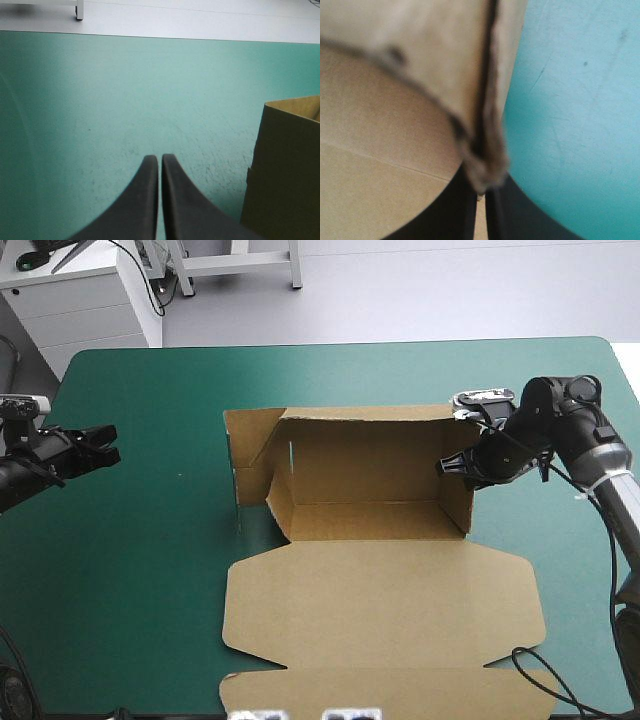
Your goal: Fold the box
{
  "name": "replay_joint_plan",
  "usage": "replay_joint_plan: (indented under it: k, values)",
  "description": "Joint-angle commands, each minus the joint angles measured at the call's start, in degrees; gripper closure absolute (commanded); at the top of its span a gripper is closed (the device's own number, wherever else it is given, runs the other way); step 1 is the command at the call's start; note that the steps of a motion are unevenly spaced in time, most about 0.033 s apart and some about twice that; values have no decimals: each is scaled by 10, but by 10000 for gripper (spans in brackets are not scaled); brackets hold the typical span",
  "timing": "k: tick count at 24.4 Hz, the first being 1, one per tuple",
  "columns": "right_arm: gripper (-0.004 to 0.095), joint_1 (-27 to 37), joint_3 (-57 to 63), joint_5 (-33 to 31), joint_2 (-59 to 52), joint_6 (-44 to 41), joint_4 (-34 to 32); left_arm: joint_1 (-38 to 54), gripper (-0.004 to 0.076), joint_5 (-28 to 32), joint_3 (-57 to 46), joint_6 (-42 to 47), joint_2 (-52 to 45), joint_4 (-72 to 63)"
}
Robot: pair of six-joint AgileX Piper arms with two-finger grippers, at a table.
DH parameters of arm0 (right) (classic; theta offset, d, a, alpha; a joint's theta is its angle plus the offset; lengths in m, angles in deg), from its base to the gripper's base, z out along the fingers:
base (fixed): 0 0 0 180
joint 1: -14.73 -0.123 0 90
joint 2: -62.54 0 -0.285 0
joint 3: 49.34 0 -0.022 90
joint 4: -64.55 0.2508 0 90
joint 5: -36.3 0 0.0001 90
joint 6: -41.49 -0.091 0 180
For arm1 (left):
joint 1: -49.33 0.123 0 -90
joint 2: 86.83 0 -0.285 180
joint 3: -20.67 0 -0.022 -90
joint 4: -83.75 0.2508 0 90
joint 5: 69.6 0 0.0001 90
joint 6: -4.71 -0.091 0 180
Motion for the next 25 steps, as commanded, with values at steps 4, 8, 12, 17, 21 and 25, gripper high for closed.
replay_joint_plan:
  k: [4,8,12,17,21,25]
  values:
    - [920,-1,-32,-9,3,0,-13,0,716,3,16,-10,-17,-43]
    - [920,-1,-106,-9,54,-6,-11,0,716,3,16,-10,-17,-43]
    - [920,-1,-169,-9,92,-12,-11,0,716,1,16,-10,-17,-43]
    - [919,-1,-225,-9,139,-15,6,0,716,1,16,-10,-17,-43]
    - [893,-1,-243,-8,166,-13,6,-3,717,-1,16,-10,-17,-43]
    - [783,-1,-257,-4,190,-12,9,-17,716,0,16,-10,-17,-38]
